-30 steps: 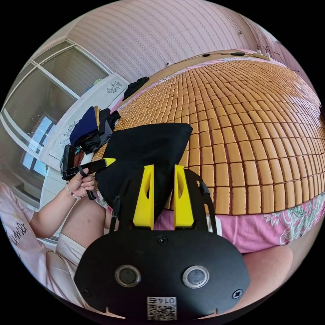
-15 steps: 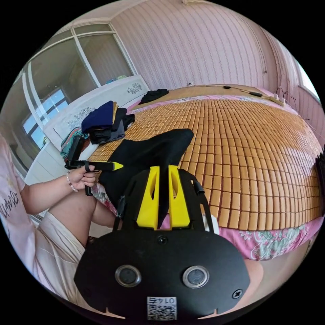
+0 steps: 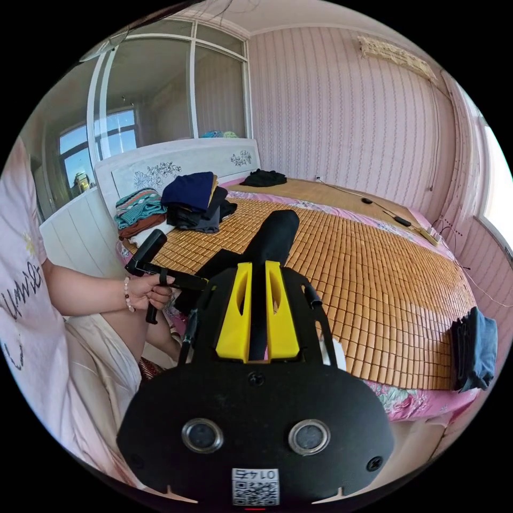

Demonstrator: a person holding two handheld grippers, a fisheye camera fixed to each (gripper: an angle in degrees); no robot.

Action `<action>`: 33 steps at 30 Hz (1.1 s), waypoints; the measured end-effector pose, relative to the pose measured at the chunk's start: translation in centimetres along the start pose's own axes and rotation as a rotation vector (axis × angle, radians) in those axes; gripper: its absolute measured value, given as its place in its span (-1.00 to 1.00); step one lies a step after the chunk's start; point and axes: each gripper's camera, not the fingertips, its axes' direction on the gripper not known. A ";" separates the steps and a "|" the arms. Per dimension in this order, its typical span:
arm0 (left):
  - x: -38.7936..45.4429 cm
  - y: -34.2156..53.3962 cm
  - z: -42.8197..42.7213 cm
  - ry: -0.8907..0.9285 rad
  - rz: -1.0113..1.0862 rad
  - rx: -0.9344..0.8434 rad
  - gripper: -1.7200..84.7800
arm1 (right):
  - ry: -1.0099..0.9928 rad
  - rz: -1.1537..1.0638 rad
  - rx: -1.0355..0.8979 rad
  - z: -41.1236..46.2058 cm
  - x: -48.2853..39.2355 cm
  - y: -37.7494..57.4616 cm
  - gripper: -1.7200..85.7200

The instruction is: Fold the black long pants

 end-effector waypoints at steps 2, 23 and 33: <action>1.1 0.3 0.5 0.037 -0.015 0.019 -0.81 | -0.010 0.002 0.028 -1.6 -0.2 -0.3 -0.89; 21.2 -4.9 24.8 0.064 0.222 -0.172 -0.81 | 0.268 0.060 0.140 -13.9 12.4 2.4 -0.89; 39.2 -8.7 45.8 0.136 0.413 -0.105 -0.76 | 0.798 0.293 -0.093 -20.0 34.5 1.2 -0.83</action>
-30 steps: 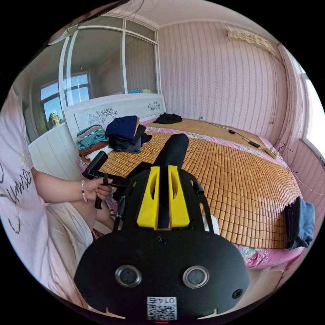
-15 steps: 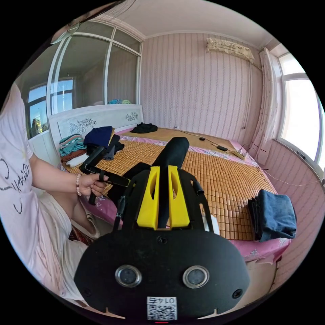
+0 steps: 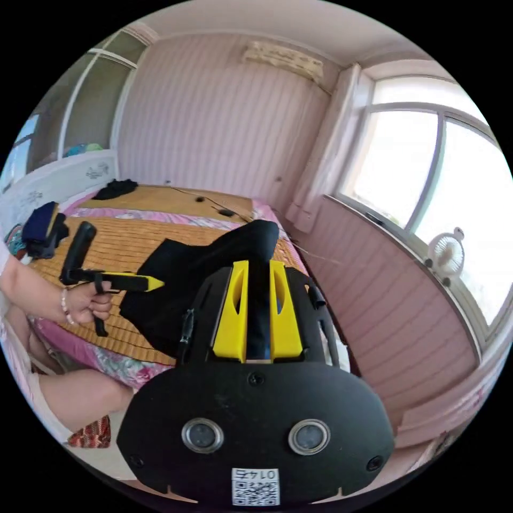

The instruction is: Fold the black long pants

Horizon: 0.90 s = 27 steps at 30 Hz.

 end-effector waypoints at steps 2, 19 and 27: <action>0.6 -0.9 3.5 -0.034 0.028 -0.077 -0.77 | 0.035 0.088 -0.118 3.7 1.1 0.1 -0.83; 8.1 12.0 -24.3 -0.412 0.265 -0.238 -0.78 | -0.135 -0.036 -0.190 4.7 -22.5 13.4 -0.98; 15.5 21.6 -47.0 -0.508 0.080 -0.033 -0.81 | -0.919 -0.049 -0.097 -4.5 -42.7 12.6 -0.97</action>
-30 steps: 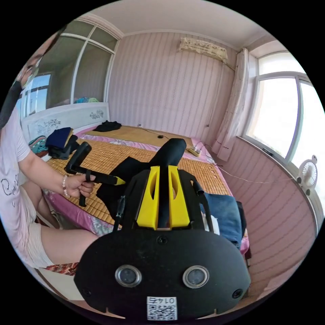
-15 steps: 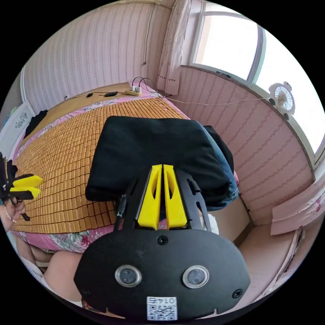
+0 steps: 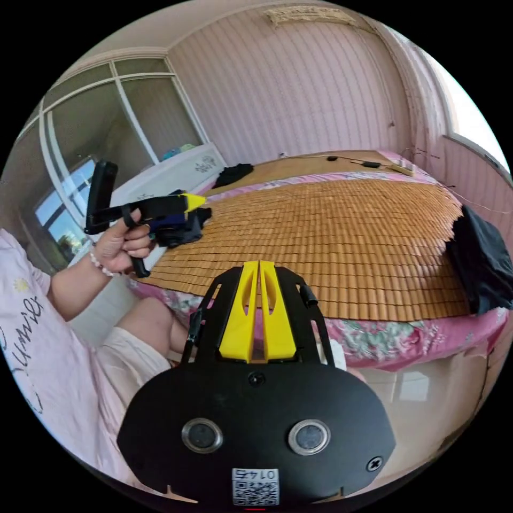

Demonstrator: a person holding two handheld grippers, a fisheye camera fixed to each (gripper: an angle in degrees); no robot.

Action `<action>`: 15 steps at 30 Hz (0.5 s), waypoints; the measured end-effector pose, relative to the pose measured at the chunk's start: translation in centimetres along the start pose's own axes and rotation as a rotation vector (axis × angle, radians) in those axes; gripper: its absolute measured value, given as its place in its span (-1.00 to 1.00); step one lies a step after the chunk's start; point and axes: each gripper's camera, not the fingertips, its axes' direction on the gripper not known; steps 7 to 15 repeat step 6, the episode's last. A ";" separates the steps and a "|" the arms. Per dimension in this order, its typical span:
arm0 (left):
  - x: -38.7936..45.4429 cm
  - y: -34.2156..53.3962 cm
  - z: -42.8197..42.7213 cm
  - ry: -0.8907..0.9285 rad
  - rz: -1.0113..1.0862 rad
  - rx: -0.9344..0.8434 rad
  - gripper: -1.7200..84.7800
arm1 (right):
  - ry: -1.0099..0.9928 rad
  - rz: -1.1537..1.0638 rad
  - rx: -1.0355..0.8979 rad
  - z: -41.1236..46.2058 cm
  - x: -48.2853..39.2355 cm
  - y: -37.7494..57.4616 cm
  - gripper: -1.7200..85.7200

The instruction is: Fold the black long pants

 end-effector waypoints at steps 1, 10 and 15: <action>-0.4 0.8 -1.6 -0.005 -0.019 0.010 -0.81 | -0.045 -0.019 -0.006 0.7 -1.3 -0.4 -0.97; -4.6 8.4 -15.1 -0.022 -0.233 0.120 -0.93 | -0.375 -0.127 -0.085 7.1 -10.5 -2.6 -0.97; -4.6 8.4 -15.1 -0.022 -0.233 0.120 -0.93 | -0.375 -0.127 -0.085 7.1 -10.5 -2.6 -0.97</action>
